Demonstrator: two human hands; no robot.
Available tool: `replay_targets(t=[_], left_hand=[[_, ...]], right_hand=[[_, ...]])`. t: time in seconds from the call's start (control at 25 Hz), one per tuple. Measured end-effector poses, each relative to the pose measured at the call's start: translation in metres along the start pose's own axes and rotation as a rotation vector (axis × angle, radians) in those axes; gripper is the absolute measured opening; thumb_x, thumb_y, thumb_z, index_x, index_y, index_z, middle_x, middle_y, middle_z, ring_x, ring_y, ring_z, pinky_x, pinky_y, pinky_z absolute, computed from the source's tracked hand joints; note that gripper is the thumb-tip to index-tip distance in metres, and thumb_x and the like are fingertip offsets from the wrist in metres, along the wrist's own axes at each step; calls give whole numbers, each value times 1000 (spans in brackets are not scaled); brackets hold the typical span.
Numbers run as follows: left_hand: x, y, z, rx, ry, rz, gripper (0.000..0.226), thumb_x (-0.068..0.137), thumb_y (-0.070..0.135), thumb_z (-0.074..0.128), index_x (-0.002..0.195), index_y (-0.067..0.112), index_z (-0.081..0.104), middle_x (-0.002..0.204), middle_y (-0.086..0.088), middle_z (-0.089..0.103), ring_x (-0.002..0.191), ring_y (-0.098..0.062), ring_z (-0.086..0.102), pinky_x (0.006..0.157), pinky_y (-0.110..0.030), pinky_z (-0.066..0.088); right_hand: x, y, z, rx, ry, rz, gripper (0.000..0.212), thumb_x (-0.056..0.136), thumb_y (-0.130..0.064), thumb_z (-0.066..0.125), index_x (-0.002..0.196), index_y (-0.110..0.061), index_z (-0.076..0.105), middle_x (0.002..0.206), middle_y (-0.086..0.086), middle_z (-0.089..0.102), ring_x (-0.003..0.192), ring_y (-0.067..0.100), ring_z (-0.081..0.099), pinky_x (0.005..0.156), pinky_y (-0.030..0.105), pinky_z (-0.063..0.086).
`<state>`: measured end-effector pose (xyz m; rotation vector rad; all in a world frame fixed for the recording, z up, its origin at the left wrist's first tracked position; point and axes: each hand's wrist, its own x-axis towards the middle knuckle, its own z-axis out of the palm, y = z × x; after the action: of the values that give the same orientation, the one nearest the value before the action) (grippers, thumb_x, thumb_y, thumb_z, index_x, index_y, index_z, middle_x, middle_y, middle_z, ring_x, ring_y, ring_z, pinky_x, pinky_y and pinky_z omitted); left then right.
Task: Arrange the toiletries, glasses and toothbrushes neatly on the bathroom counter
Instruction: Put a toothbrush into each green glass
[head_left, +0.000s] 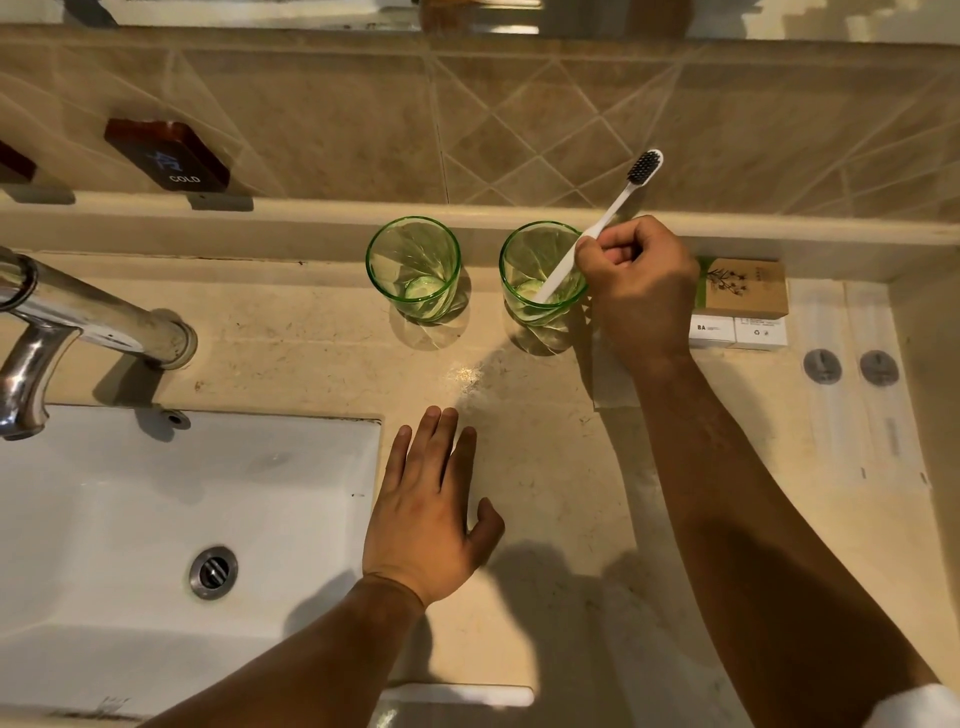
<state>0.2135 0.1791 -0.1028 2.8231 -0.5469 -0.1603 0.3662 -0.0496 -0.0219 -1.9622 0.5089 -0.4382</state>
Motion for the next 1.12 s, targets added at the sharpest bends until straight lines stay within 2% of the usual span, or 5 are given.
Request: replay_targets(t=[0.48,0.64,0.76,0.88,1.12], left_hand=[[0,0,0,17,12,5,72,87,46,47,149,10,38,162,-15,32,155,-30,17,127,-50,13],[-3,2,-2,8,11,13,71,87,41,51,148,7,41,160,-18,34,154,-33,20,126,-51,13],[-1,2,-2,-1,27,18,71,88,41,51,148,6,41,160,-20,34,153,-35,21,126,-52,14],[-2,2,-1,5,43,25,71,88,41,53,148,5,42,159,-21,35,152,-37,23,125,-53,15],[-1,3,-3,0,54,18,70,89,40,53,148,3,42,159,-21,35,153,-37,23,125,-53,15]], right_hand=[[-112,22,-48,4,-48,248,13,89,-16,64,100,-22,67,78,-17,64,67,-15,59,57,-2,40],[-197,50,-68,-85,-260,299,13,88,-13,66,95,-24,69,82,-8,68,73,5,63,67,15,50],[-249,51,-72,-266,-582,24,7,87,-17,68,93,-19,69,87,-5,64,73,5,57,69,19,47],[-284,44,-67,-382,-828,-213,19,82,-27,77,96,-14,73,90,6,66,80,23,60,73,38,50],[-311,28,-47,-601,-1036,-495,17,79,-25,73,88,-12,68,96,8,61,94,31,58,79,40,46]])
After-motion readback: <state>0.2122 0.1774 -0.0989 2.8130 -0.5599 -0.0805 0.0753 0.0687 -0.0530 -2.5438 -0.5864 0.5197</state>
